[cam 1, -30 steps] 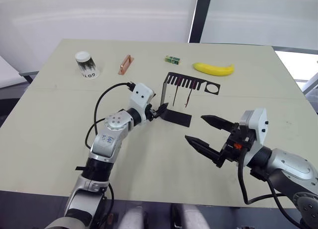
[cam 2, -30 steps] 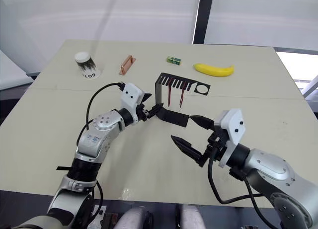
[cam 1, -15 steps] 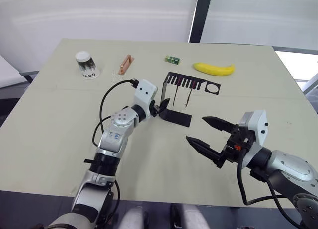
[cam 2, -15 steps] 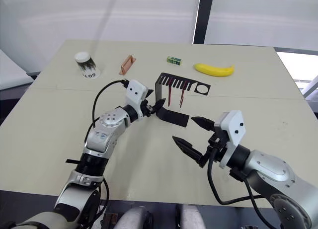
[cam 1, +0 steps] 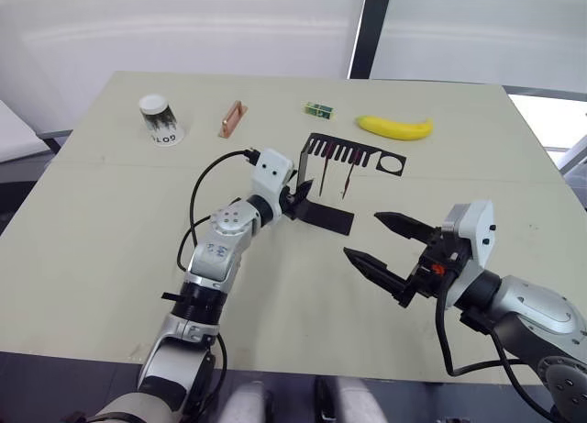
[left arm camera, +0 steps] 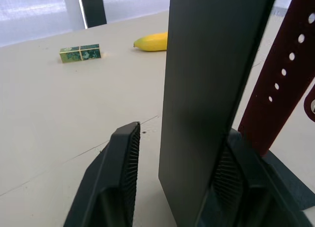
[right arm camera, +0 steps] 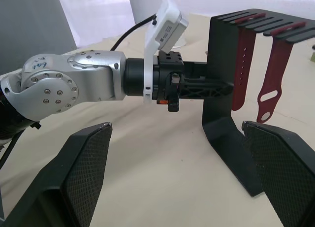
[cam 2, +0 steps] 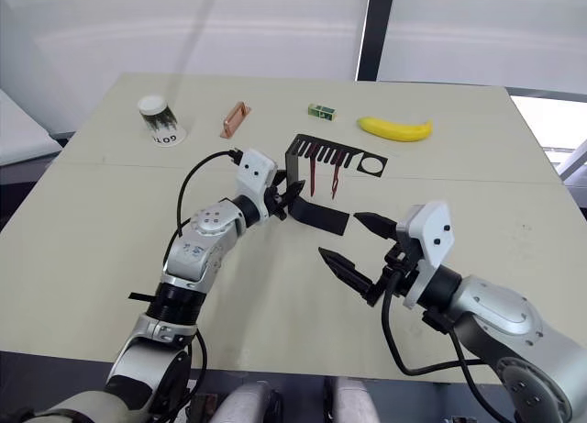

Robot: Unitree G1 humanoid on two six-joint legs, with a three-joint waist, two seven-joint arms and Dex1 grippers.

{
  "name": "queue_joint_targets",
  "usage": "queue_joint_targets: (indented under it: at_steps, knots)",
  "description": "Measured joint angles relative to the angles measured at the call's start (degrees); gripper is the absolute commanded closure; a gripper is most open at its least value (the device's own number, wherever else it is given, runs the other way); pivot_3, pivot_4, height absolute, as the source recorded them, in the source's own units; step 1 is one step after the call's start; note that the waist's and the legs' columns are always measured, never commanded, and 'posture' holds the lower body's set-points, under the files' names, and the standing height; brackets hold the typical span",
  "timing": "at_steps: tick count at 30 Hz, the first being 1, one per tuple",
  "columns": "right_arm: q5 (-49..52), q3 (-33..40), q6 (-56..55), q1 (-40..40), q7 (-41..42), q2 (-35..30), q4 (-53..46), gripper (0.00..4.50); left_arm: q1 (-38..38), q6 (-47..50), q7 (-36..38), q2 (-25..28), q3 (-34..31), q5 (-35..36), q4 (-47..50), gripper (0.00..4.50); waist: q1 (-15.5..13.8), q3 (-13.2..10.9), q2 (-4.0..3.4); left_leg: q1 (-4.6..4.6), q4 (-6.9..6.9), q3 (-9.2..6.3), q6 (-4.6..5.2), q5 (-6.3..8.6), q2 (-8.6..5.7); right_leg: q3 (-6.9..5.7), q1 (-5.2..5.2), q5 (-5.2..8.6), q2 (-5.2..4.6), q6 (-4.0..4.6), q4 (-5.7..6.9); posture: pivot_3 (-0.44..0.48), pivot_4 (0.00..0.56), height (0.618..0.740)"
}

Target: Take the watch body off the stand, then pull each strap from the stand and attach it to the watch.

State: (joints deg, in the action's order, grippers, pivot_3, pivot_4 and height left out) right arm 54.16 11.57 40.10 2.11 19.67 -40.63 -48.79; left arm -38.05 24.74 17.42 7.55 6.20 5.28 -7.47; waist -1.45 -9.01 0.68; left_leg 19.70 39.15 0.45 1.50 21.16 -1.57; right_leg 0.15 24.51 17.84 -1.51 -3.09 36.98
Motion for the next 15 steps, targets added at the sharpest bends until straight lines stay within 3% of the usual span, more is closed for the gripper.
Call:
queue_joint_targets:
  at_steps: [7, 10, 13, 15]
  knots:
    - [0.03, 0.0, 0.01, -0.11, -0.43, 0.0, 0.0, 0.0, -1.16, -0.35, -0.19, -0.04, 0.01, -0.43, -0.31, 2.38, -0.02, 0.0, 0.0, 0.01, 0.0, 0.0, 0.0, 0.0, 0.0, 0.0, 0.0, 0.0, 0.0, 0.0, -0.01, 0.0, 0.15, 0.74]
    - [0.03, 0.0, 0.02, -0.36, -0.47, 0.0, 0.0, 0.0, -1.19, -0.49, -0.33, -0.2, 0.04, -1.08, -0.37, 3.2, -0.03, 0.0, 0.0, 0.01, 0.0, 0.0, 0.0, 0.0, 0.0, 0.0, 0.0, 0.0, 0.0, 0.0, -0.01, 0.0, 0.15, 0.74]
    - [-0.03, 0.0, 0.02, -0.57, -0.48, 0.0, -0.02, 0.0, -1.2, -0.49, -0.83, -0.8, 0.16, -1.37, -0.56, 4.45, 0.0, 0.0, 0.01, 0.01, 0.0, 0.0, 0.0, 0.0, 0.0, 0.0, 0.0, 0.0, 0.0, 0.0, -0.01, 0.0, 0.15, 0.74]
    - [-0.05, 0.0, 0.02, -0.69, -0.49, 0.0, -0.02, 0.0, -1.22, -0.5, -1.09, -1.02, 0.46, -1.67, -0.6, 4.45, -0.03, 0.0, 0.01, 0.01, 0.0, 0.0, 0.0, 0.0, 0.0, 0.01, 0.0, 0.0, 0.0, 0.0, 0.0, 0.0, 0.15, 0.74]
